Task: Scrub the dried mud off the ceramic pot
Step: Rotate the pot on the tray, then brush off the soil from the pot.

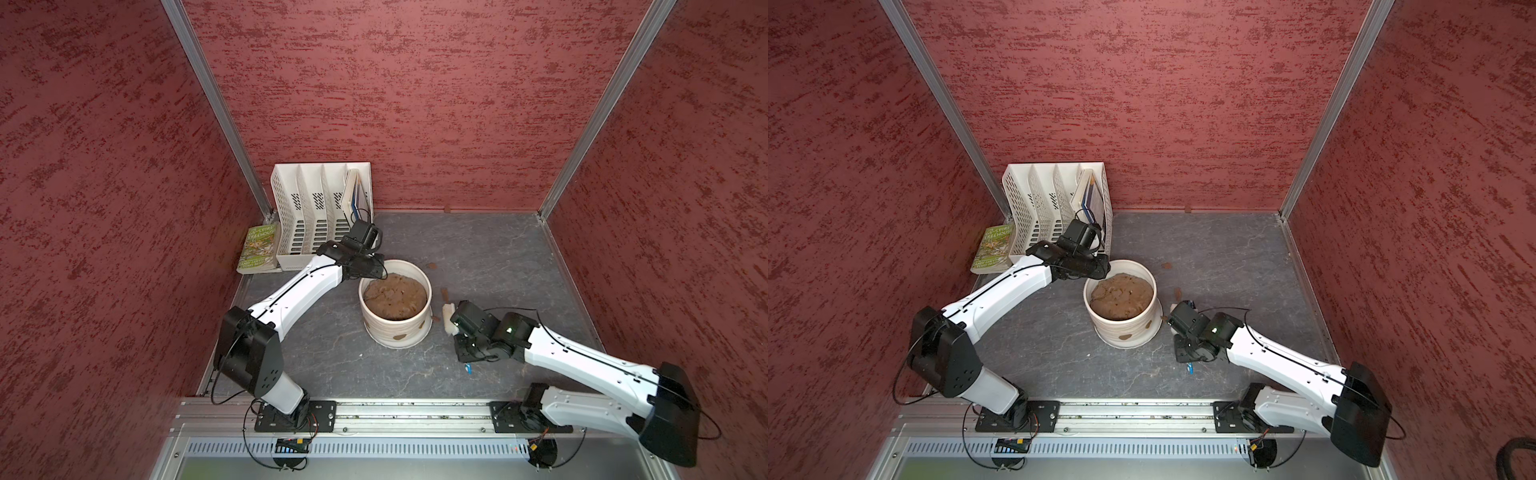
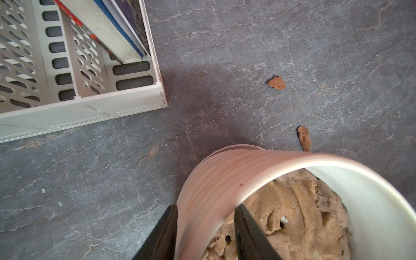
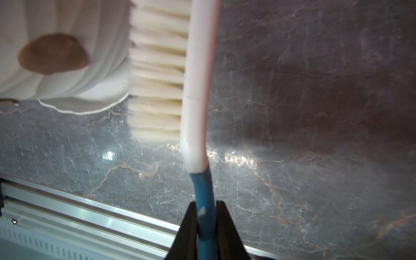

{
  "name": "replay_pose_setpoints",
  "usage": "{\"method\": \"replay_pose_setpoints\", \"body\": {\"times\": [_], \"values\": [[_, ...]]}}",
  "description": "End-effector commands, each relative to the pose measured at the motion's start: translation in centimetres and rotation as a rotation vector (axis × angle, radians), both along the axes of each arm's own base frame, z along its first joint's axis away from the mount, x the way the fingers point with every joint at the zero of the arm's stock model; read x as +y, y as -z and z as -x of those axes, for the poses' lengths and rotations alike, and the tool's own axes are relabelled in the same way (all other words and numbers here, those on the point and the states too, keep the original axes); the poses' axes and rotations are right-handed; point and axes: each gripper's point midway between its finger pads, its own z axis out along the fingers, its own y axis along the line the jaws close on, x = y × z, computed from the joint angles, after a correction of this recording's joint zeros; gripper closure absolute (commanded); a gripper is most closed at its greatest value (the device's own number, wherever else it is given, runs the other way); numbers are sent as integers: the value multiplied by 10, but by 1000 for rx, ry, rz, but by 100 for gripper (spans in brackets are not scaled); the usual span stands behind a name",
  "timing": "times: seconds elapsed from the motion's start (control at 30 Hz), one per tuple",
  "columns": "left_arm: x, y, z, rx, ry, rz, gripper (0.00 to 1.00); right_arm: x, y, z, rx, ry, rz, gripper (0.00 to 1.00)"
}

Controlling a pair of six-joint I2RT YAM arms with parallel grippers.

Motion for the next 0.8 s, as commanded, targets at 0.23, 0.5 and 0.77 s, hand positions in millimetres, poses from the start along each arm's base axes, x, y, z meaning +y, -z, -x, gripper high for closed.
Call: {"method": "replay_pose_setpoints", "body": {"times": [0.23, 0.5, 0.77], "values": [[3, 22, 30, 100, 31, -41, 70, 13, 36, 8, 64, -9, 138, 100], [12, 27, 39, 122, 11, -68, 91, 5, 37, -25, 17, 67, 205, 100], [30, 22, 60, 125, -15, -96, 100, -25, 29, -40, -4, 156, 201, 100]]}}
